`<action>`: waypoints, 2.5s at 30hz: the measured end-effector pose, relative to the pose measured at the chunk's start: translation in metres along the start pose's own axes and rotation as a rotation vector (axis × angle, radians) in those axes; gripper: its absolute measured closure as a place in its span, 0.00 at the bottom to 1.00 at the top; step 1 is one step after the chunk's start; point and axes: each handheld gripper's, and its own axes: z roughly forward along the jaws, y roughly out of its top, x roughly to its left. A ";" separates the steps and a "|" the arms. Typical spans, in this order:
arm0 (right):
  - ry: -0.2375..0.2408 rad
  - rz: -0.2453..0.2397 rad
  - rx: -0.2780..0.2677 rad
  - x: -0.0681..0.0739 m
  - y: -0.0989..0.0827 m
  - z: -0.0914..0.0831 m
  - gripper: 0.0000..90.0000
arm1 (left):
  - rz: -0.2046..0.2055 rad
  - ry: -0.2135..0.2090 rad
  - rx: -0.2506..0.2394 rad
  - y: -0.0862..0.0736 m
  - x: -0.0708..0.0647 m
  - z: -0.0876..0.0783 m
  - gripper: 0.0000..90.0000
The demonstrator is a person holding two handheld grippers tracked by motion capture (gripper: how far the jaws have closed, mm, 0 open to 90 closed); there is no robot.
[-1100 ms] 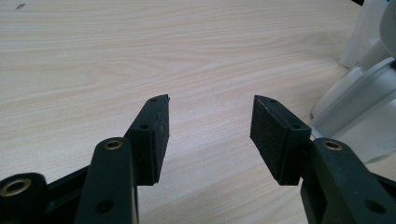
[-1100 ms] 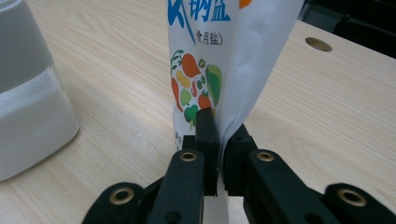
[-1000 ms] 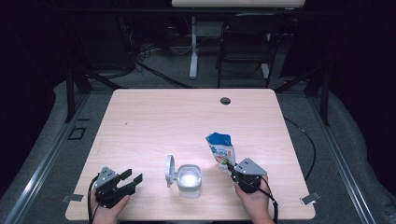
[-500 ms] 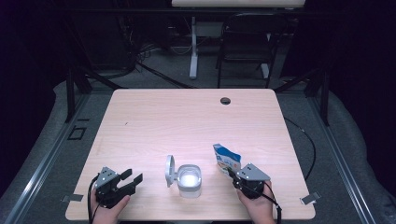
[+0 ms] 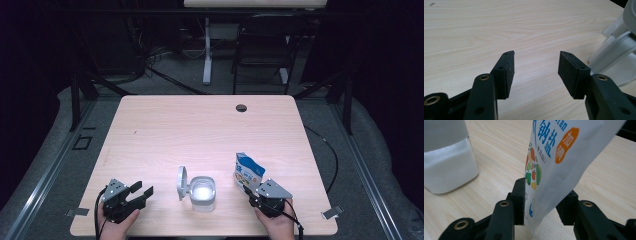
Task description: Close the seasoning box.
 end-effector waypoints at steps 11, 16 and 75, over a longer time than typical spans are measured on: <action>-0.016 0.015 -0.024 0.000 -0.001 -0.006 0.61 | 0.002 -0.016 0.000 0.003 -0.003 -0.002 0.54; -0.026 0.021 -0.024 0.001 -0.001 -0.010 0.58 | 0.018 -0.029 0.007 0.006 -0.007 -0.003 0.60; -0.081 0.081 -0.013 0.008 -0.013 -0.030 0.51 | 0.197 -0.201 0.038 0.065 -0.071 -0.007 1.00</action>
